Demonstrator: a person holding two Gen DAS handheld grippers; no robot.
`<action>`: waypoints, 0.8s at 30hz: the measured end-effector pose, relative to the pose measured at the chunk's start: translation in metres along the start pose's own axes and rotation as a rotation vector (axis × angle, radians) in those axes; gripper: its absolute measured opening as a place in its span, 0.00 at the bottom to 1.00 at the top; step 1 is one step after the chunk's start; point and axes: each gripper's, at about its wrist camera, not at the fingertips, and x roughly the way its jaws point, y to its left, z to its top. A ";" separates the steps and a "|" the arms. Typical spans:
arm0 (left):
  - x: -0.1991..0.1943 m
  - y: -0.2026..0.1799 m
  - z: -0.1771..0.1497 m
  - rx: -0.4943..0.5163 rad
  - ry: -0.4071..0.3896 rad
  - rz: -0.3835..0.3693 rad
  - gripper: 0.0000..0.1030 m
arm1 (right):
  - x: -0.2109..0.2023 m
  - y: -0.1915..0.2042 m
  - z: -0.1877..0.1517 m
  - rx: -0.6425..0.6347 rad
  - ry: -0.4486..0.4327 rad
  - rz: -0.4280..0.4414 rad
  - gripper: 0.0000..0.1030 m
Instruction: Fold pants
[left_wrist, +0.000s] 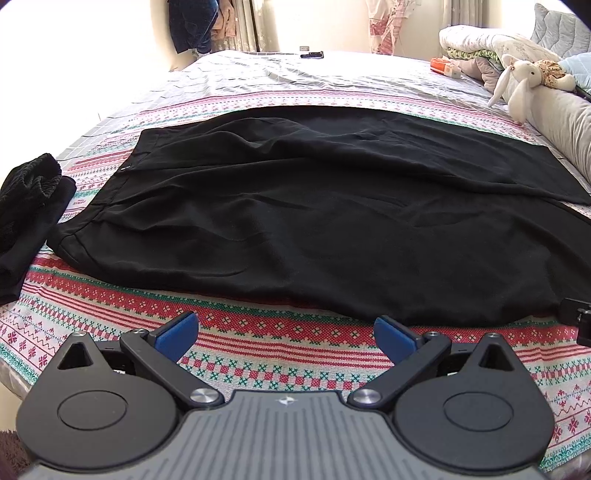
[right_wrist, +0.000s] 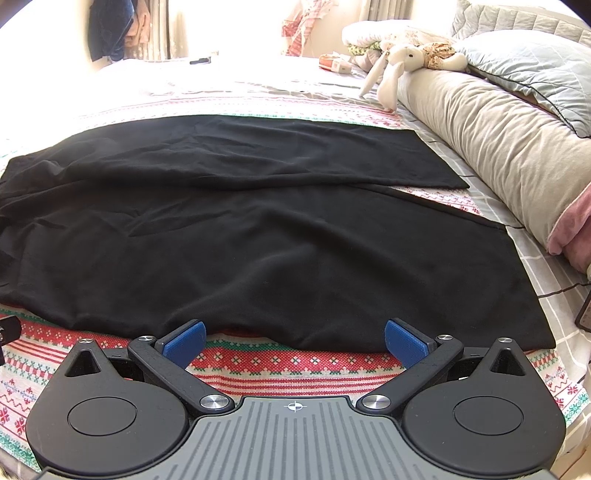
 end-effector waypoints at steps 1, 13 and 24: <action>0.001 0.004 -0.001 -0.010 -0.010 0.008 1.00 | 0.003 0.000 0.000 -0.001 0.001 0.007 1.00; 0.042 0.096 -0.007 -0.180 0.009 0.061 1.00 | 0.025 0.020 -0.015 -0.074 -0.001 0.131 1.00; 0.078 0.201 0.002 -0.470 0.018 0.097 1.00 | 0.031 0.067 -0.032 -0.252 -0.097 0.238 1.00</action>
